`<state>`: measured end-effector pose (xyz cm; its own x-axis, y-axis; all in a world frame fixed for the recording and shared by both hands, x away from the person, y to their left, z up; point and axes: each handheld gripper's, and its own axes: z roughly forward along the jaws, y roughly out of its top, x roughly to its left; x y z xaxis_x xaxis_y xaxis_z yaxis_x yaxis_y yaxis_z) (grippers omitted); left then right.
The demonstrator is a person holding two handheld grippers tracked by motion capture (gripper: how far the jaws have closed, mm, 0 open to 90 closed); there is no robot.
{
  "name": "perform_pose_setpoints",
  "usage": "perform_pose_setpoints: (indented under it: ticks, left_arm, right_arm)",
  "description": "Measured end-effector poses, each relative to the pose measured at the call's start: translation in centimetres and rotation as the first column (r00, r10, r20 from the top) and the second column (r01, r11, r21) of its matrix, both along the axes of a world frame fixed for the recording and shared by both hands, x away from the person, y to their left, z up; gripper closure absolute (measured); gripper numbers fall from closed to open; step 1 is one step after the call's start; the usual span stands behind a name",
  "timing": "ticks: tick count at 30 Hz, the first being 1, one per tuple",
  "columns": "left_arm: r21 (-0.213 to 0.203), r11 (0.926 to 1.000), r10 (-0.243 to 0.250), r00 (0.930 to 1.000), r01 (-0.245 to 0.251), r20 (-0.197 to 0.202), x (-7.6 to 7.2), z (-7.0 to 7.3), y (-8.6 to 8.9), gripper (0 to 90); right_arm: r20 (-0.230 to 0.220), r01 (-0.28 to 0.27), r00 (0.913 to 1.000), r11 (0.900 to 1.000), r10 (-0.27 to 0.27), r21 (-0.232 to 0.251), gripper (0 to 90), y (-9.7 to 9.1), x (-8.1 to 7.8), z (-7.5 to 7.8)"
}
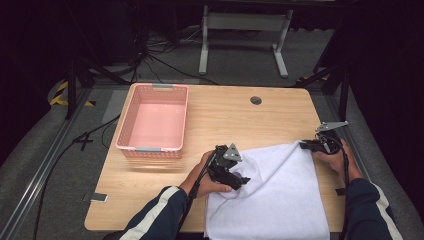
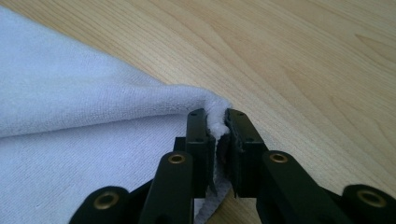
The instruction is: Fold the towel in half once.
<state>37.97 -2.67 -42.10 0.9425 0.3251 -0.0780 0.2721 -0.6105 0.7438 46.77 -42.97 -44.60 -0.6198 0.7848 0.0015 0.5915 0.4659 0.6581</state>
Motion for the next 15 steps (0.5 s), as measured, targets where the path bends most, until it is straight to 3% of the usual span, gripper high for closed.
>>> perform_pose_setpoints:
  ticks: [2,4,5,6,8,9,11,12,14,15]
  left_arm:
    - [0.041,0.9991,0.012,0.9999,-0.013,0.004,0.1,-0.7,-0.3,18.5]
    - [0.054,0.9984,0.017,0.9998,-0.017,-0.006,0.2,-1.0,-0.6,19.8]
    - [0.057,0.9983,0.013,0.9999,-0.013,-0.009,0.2,-1.1,-0.7,23.6]
    - [0.088,0.9961,0.009,0.9999,-0.01,0.003,0.1,-1.3,-0.9,30.3]
    - [0.136,0.9899,0.039,0.9991,-0.041,0.017,0.2,-1.7,-1.4,38.3]
    - [0.165,0.9844,0.057,0.9979,-0.061,0.031,0.4,-2.1,-1.6,47.5]
    - [0.169,0.9822,0.078,0.9965,-0.082,0.028,0.6,-2.2,-1.5,60.4]
    - [0.167,0.98,0.103,0.9937,-0.109,0.045,1.2,-1.9,-0.9,70.3]
    - [0.137,0.9805,0.131,0.9877,-0.142,0.086,1.8,-1.0,0.0,79.5]
    - [0.137,0.9805,0.131,0.9877,-0.142,0.086,1.8,-1.0,0.0,81.8]
  right_arm:
    - [0.0,0.002,1.0,1.0,-0.002,-0.001,79.4,0.1,0.0,0.0]
    - [0.001,-0.001,1.0,1.0,0.001,-0.006,79.4,0.1,0.0,0.0]
    - [0.002,0.0,1.0,1.0,0.0,-0.006,79.4,0.1,0.0,0.0]
    - [0.003,0.002,1.0,1.0,-0.002,-0.007,79.5,0.1,0.0,0.0]
    - [0.003,0.004,1.0,1.0,-0.004,-0.007,80.0,0.1,0.0,0.0]
    - [0.003,0.004,1.0,1.0,-0.004,-0.007,80.7,0.1,0.0,0.0]
    - [0.004,0.005,1.0,1.0,-0.005,-0.008,81.7,0.2,0.0,0.0]
    - [0.01,-0.002,0.9999,1.0,0.002,-0.01,83.2,0.2,0.0,0.0]
    - [0.016,-0.001,0.9999,0.9997,0.001,-0.023,84.1,0.3,-0.1,0.1]
    - [0.016,-0.001,0.9999,0.9997,0.001,-0.023,84.1,0.3,-0.1,0.1]
